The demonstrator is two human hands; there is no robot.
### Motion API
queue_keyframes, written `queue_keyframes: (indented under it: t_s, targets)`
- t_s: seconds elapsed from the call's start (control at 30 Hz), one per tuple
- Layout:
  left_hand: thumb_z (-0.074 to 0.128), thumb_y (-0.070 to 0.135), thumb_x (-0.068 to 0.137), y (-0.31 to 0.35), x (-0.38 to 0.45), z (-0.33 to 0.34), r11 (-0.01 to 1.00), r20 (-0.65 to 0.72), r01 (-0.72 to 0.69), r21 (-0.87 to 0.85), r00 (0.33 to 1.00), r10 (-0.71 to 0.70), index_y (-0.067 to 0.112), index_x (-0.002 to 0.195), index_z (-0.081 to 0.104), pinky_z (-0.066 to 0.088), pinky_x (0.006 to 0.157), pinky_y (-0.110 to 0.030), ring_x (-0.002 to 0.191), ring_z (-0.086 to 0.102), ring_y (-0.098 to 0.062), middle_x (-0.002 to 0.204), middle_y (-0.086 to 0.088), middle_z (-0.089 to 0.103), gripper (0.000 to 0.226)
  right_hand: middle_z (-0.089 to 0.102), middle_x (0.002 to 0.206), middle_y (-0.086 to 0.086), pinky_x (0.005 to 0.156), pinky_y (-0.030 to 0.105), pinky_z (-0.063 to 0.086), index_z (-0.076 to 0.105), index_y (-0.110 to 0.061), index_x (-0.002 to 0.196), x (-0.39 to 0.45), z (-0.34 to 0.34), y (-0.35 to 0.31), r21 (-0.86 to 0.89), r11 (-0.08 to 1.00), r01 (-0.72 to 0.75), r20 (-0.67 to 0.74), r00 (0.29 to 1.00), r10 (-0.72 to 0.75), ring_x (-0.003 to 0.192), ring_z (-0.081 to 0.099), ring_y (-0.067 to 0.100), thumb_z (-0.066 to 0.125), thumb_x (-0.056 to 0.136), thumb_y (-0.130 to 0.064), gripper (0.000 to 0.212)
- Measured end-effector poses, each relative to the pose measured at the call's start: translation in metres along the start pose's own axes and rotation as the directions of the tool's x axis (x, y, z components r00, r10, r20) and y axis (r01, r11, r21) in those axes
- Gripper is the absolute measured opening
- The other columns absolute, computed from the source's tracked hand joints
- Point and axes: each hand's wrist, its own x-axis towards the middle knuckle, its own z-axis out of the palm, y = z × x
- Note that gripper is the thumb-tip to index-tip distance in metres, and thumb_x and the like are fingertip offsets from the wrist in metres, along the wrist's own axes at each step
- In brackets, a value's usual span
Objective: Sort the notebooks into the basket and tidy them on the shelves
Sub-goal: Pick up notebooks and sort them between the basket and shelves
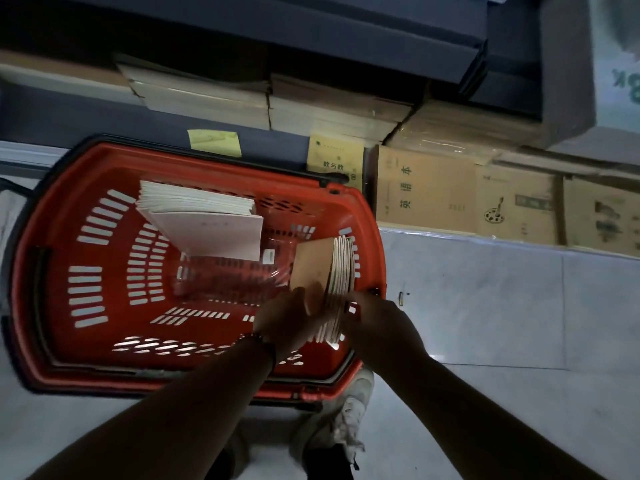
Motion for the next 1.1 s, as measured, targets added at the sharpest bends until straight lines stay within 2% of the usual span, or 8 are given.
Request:
queue_keyframes:
  t_s: [0.17,0.27,0.37,0.5,0.67,0.8,0.93,1.1]
  targets:
    - [0.051,0.053,0.097,-0.027,0.001,-0.005,0.996,0.033,0.069,-0.048,0.997,-0.067,0.029,0.103,0.066,0.056,0.070,-0.026,0.074,0.064,0.001,0.089,0.010,0.069,0.029,0.068,0.101,-0.007,0.087,0.032,0.057,0.062,-0.024,0.106,0.004,0.005,-0.009,0.038,0.999,-0.004,-0.019,1.000,0.004,0.090,0.066,0.010,0.047,0.102,-0.038,0.021]
    - [0.052,0.032,0.101,-0.037,-0.002,-0.014,0.987,0.053,0.111,-0.120,0.993,-0.105,0.020,0.117,0.064,0.048,0.057,-0.011,0.063,0.060,0.008,0.089,0.001,0.070,0.024,0.067,0.096,-0.006,0.085,0.036,0.056,0.064,-0.020,0.111,0.011,0.014,-0.019,0.132,0.991,-0.031,0.000,0.999,0.032,0.089,0.065,0.011,0.053,0.099,-0.031,0.019]
    - [0.043,0.017,0.102,-0.051,-0.007,-0.019,0.977,0.004,0.187,-0.105,0.982,-0.187,0.021,0.136,0.056,0.048,0.046,-0.018,0.054,0.063,-0.005,0.086,-0.005,0.070,0.037,0.067,0.112,-0.003,0.085,0.034,0.053,0.058,-0.021,0.129,0.014,0.024,-0.029,0.194,0.977,-0.083,0.024,0.997,0.079,0.096,0.061,0.011,0.056,0.096,-0.032,0.035]
    - [0.038,0.023,0.105,-0.051,-0.017,-0.035,0.984,-0.056,0.179,-0.017,0.982,-0.179,0.017,0.115,0.065,0.055,0.059,-0.026,0.065,0.064,-0.008,0.082,-0.002,0.068,0.029,0.061,0.107,-0.007,0.082,0.029,0.049,0.048,-0.019,0.138,0.015,0.039,-0.035,0.227,0.970,-0.091,0.077,0.994,0.075,0.095,0.059,0.012,0.061,0.096,-0.037,0.048]
    - [0.049,0.026,0.103,-0.014,-0.046,-0.059,0.966,-0.094,0.111,-0.233,0.986,-0.136,0.019,0.091,0.063,0.042,0.059,-0.013,0.071,0.062,-0.003,0.083,0.007,0.066,0.020,0.059,0.121,-0.006,0.069,0.010,0.046,0.045,-0.018,0.137,0.007,0.055,-0.040,0.398,0.917,0.019,0.220,0.968,-0.116,0.114,0.059,0.017,0.063,0.097,-0.023,0.044]
    - [0.052,0.025,0.101,0.021,-0.067,-0.084,0.928,-0.182,-0.012,-0.372,0.981,-0.060,0.016,0.080,0.063,0.044,0.059,-0.020,0.065,0.060,-0.002,0.074,0.004,0.063,0.024,0.064,0.115,-0.014,0.082,0.017,0.051,0.051,-0.026,0.131,-0.012,0.054,-0.040,0.329,0.913,0.243,-0.069,0.970,-0.233,0.105,0.062,0.005,0.064,0.096,-0.027,0.038]
    - [0.055,0.022,0.101,0.054,-0.080,-0.111,0.842,-0.238,-0.122,-0.525,0.971,-0.008,0.020,0.098,0.072,0.056,0.078,-0.026,0.085,0.066,0.001,0.094,0.012,0.072,0.018,0.074,0.092,-0.008,0.076,0.027,0.060,0.066,-0.024,0.113,-0.025,0.025,-0.052,0.274,0.924,0.266,-0.308,0.935,-0.178,0.083,0.070,0.003,0.057,0.100,-0.027,0.016]
    - [0.060,0.044,0.094,0.047,-0.095,-0.163,0.814,-0.300,-0.050,-0.578,0.941,-0.155,0.041,0.140,0.042,0.053,0.095,-0.042,0.122,0.046,-0.003,0.141,0.014,0.045,0.050,0.075,0.090,0.001,0.075,0.032,0.058,0.067,-0.020,0.102,-0.038,-0.048,-0.086,0.641,0.758,0.126,-0.147,0.988,-0.040,0.083,0.071,0.013,0.063,0.095,-0.020,0.008]
